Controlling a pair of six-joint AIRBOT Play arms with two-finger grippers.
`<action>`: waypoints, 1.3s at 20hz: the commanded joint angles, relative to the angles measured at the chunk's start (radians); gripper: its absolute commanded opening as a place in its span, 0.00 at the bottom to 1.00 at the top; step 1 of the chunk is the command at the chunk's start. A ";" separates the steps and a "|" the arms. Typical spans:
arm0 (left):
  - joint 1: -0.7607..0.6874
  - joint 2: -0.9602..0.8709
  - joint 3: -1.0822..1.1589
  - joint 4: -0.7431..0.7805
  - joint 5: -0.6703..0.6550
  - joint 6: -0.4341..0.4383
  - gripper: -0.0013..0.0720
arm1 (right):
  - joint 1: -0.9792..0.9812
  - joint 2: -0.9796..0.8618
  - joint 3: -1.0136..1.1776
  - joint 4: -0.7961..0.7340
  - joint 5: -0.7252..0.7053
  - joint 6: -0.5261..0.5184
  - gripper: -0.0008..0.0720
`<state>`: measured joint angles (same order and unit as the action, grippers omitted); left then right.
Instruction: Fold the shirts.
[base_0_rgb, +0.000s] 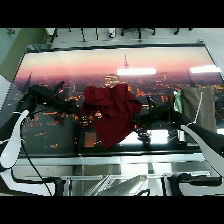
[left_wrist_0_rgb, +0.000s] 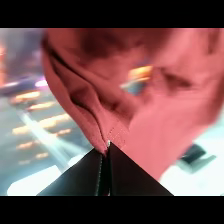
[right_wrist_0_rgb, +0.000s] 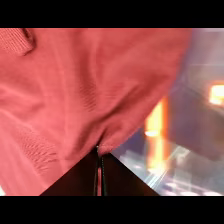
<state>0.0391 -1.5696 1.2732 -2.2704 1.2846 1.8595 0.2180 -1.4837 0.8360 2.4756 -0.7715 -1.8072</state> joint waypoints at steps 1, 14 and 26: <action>0.025 0.123 0.029 -0.162 0.033 0.007 0.04 | -0.008 0.091 0.106 0.024 -0.080 -0.023 0.03; 0.450 0.808 0.726 -0.177 -0.378 -0.332 0.04 | -0.595 0.737 1.144 0.007 -0.185 0.009 0.03; 0.579 0.517 0.678 -0.222 0.063 -0.322 0.04 | -0.377 0.380 1.036 -0.002 -0.368 0.052 0.03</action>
<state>0.7322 -0.9363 1.9957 -2.4725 1.2469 1.5070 -0.2687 -0.9886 1.9324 2.4802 -1.0969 -1.7466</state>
